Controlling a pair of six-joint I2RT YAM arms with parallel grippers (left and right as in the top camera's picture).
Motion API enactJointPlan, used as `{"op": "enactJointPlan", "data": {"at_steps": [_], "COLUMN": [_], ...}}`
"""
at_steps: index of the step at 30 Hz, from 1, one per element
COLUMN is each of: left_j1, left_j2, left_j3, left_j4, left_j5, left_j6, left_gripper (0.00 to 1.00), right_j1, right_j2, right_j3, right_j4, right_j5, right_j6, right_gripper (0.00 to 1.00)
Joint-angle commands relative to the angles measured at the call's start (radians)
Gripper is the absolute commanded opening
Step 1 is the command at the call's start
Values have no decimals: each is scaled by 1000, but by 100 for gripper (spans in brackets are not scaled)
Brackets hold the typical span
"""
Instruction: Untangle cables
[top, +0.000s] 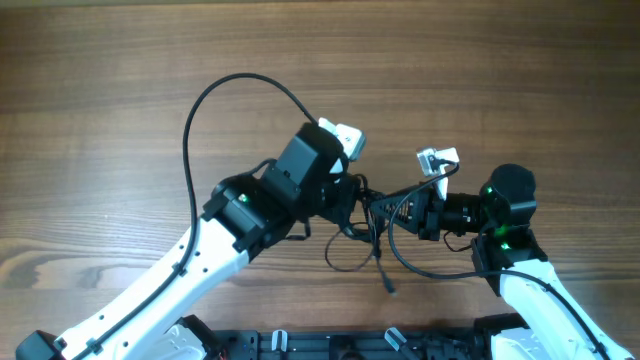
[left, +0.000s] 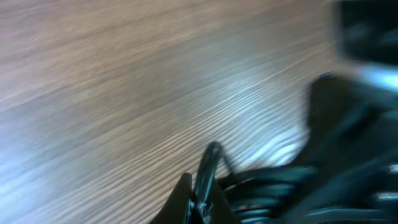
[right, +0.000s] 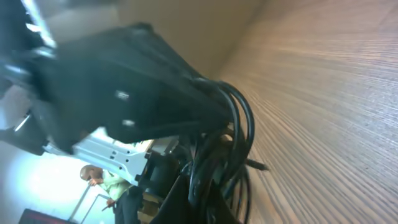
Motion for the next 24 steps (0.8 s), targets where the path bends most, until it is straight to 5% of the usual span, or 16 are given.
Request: {"op": "enactJointPlan", "data": {"at_steps": [1, 4, 9, 14, 21, 23, 24], "left_j1": [0, 42, 166, 270, 282, 282, 282], "left_j2": [8, 8, 8, 8, 21, 32, 39], "left_j3": [-7, -7, -7, -13, -14, -14, -14], "left_j4": [-106, -166, -210, -238, -317, -325, -325], "left_j5": [-385, -586, -603, -594, -378, -297, -264], "left_j6": [-190, -520, -888, -913, -897, -897, -897], "left_gripper": [4, 4, 4, 4, 6, 23, 45], "right_j1": [-5, -5, -5, -5, -5, -5, -5], "right_j2": [0, 0, 0, 0, 0, 0, 0], "right_j3": [11, 11, 11, 11, 11, 11, 11], "right_j4": [16, 27, 23, 20, 20, 20, 20], "right_j5": [-10, -70, -111, -121, -38, -14, -7], "right_j6": [-1, -3, -27, -26, -14, 20, 33], "right_gripper": [4, 4, 4, 4, 4, 4, 4]}}
